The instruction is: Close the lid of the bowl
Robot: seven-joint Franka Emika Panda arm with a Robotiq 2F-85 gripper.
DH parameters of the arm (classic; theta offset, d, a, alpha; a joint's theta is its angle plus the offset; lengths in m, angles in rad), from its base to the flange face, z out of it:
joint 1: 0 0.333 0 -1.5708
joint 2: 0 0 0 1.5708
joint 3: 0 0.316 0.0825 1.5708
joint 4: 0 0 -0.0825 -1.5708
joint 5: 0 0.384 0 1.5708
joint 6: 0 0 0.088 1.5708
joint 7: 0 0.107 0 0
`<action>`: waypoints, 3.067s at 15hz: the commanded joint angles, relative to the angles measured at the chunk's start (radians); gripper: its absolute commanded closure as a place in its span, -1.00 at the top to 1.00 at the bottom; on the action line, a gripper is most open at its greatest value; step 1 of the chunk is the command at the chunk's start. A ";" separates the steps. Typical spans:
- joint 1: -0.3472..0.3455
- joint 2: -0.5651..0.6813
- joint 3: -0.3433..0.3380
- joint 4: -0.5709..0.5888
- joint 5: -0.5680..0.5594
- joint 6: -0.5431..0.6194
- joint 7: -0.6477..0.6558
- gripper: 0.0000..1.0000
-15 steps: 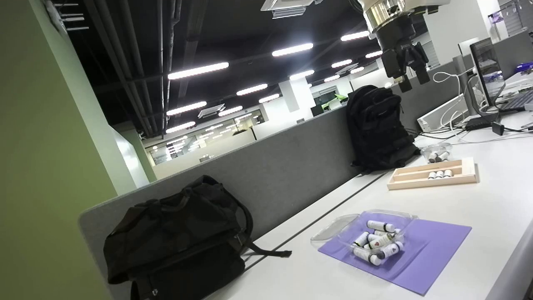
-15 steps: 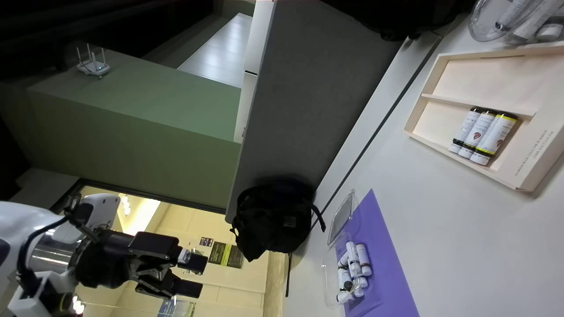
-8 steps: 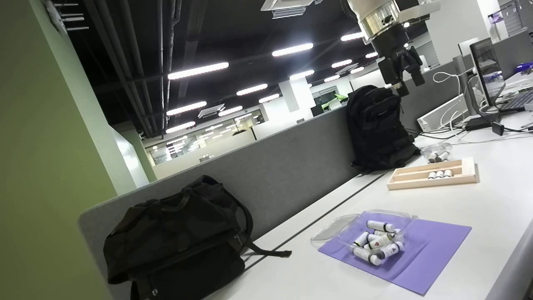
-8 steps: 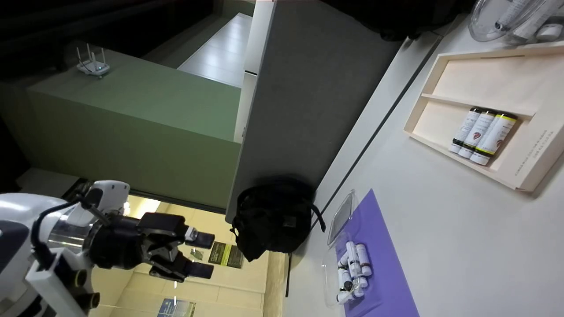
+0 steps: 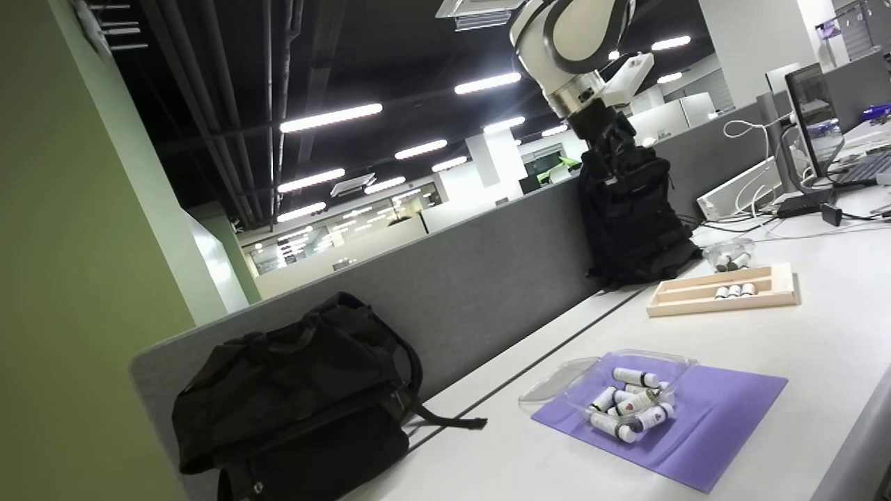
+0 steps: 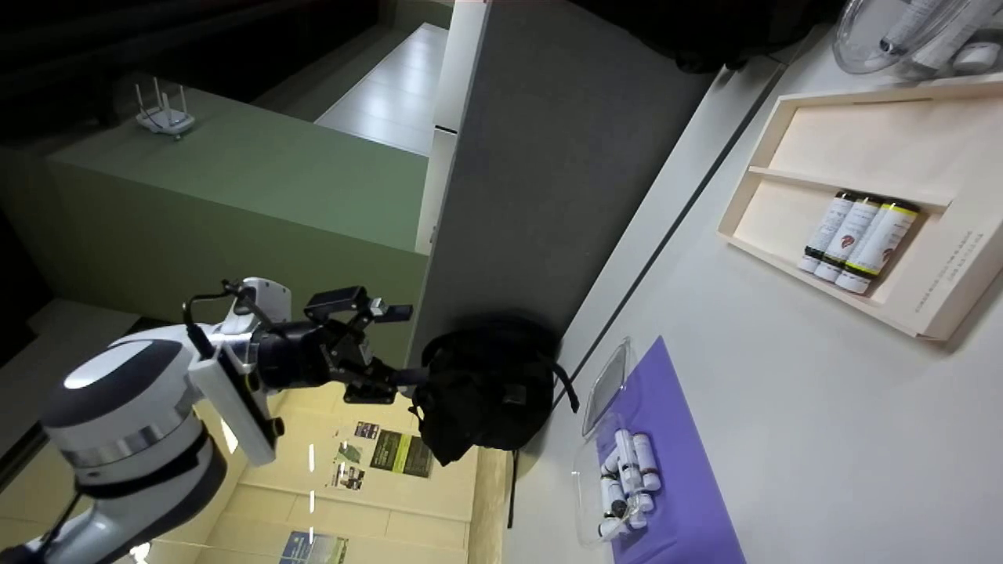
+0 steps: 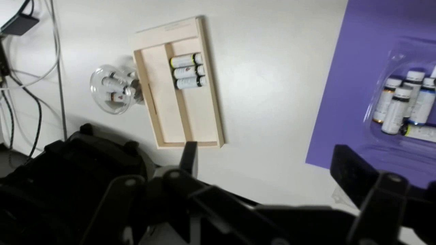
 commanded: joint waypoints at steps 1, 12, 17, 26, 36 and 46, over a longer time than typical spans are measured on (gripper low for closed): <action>0.038 0.217 0.025 0.212 -0.166 -0.024 0.117 1.00; 0.157 0.414 -0.030 0.382 -0.194 -0.067 0.109 1.00; 0.156 0.406 -0.030 0.380 -0.195 -0.068 0.109 1.00; 0.202 0.520 -0.035 0.567 -0.158 -0.241 0.118 1.00; 0.351 0.683 -0.037 0.741 -0.342 -0.221 0.100 1.00; 0.345 0.692 -0.030 0.747 -0.283 -0.214 -0.102 1.00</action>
